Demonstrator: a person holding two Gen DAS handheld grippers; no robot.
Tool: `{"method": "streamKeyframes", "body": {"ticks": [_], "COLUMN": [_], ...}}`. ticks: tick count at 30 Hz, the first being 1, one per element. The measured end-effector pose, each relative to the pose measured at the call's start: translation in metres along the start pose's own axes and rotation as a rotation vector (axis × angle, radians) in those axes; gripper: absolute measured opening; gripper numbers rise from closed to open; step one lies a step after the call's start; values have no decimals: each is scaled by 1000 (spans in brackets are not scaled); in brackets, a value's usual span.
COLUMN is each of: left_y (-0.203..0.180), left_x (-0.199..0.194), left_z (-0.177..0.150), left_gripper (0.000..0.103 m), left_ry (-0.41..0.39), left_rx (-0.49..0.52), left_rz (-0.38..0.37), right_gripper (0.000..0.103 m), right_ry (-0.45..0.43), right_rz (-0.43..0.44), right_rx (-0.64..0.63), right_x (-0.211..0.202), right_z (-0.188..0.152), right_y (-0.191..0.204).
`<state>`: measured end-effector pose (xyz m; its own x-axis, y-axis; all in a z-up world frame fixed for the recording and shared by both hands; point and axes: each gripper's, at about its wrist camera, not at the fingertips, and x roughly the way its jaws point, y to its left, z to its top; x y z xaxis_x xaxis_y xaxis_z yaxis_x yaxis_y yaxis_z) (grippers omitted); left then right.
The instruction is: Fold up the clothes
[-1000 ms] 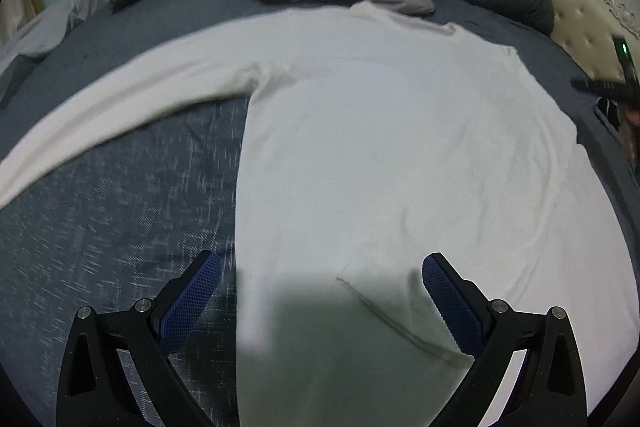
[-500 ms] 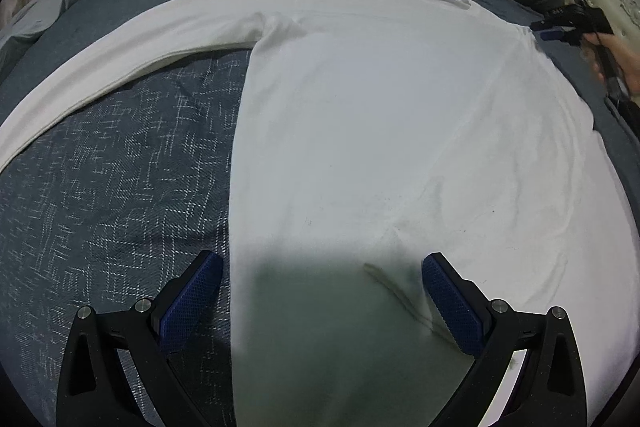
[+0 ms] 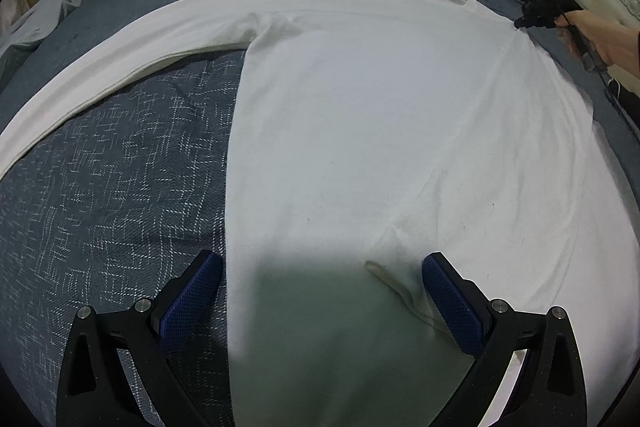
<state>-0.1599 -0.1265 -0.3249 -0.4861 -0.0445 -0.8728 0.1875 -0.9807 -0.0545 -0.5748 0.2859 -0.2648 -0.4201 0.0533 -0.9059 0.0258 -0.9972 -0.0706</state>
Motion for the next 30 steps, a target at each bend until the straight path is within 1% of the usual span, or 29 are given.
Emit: {"method": "streamKeyframes", "body": {"ticks": [4, 6, 10, 12, 15, 17, 18, 23, 26, 28, 30], "left_y": [2, 3, 4, 5, 6, 7, 7, 8, 9, 9, 11], "left_x": [0, 1, 1, 0, 0, -1, -1, -2, -3, -2, -2], "left_z": [0, -1, -1, -1, -1, -1, -2, -3, -3, -3, -4], "left_gripper": [103, 103, 103, 103, 103, 103, 103, 103, 103, 103, 103], "left_ry": [1, 2, 5, 7, 9, 9, 9, 8, 12, 14, 16], "left_rx": [-4, -4, -4, -4, -5, -5, -5, -2, -2, -1, -2], "left_rz": [-7, -8, -8, -8, -8, -8, -8, -3, -3, -2, -3], "right_gripper": [4, 4, 4, 4, 4, 4, 4, 4, 4, 4, 4], "right_ry": [13, 16, -31, -76, -119, -124, -119, -55, -22, -3, -10], "right_rz": [-34, -26, -14, 22, 115, 172, 186, 255, 246, 226, 216], "right_rx": [-7, 27, 94, 133, 142, 119, 104, 19, -4, 9, 47], "right_x": [12, 15, 4, -9, -31, -43, -46, -50, -43, -39, -42], "right_z": [3, 5, 12, 15, 12, 4, -2, -45, -68, -85, -99], "right_y": [5, 1, -17, -32, -47, -50, -49, -37, -33, -37, -47]}}
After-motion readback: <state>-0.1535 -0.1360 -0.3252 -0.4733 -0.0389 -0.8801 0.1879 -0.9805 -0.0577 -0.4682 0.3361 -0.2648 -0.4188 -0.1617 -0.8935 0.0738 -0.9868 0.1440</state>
